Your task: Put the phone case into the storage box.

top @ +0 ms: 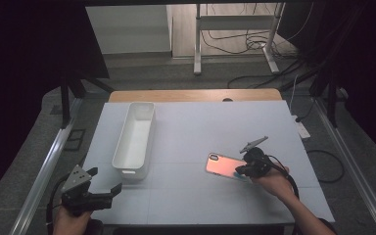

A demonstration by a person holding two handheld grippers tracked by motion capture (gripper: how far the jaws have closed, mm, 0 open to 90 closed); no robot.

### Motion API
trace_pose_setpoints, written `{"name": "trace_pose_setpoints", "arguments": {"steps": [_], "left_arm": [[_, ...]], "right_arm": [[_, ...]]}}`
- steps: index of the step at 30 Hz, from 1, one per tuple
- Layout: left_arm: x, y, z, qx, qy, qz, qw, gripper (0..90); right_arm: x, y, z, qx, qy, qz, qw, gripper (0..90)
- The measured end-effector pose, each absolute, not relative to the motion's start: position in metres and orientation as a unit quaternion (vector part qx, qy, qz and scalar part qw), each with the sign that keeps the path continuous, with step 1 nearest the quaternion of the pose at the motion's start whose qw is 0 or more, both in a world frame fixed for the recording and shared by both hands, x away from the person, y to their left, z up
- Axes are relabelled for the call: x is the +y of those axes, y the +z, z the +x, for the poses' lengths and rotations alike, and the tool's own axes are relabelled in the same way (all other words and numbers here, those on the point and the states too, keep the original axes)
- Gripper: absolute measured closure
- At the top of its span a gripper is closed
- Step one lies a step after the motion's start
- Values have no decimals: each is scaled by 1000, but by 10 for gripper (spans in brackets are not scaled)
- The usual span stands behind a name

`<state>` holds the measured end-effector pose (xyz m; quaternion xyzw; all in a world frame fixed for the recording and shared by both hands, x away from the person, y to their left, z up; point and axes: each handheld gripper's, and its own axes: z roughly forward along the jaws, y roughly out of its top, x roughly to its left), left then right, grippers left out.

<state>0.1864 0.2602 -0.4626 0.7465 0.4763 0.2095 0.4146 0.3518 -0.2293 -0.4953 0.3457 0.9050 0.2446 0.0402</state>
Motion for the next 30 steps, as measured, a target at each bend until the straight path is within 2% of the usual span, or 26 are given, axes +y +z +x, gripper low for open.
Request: {"name": "trace_pose_setpoints", "arguments": {"steps": [13, 30], "left_arm": [[260, -463, 187, 477, 209, 747, 414, 13], [260, -463, 186, 475, 210, 748, 413, 14]], "right_arm": [[-215, -500, 338, 917, 235, 320, 20, 895], [-200, -501, 332, 923, 238, 302, 17, 894]]}}
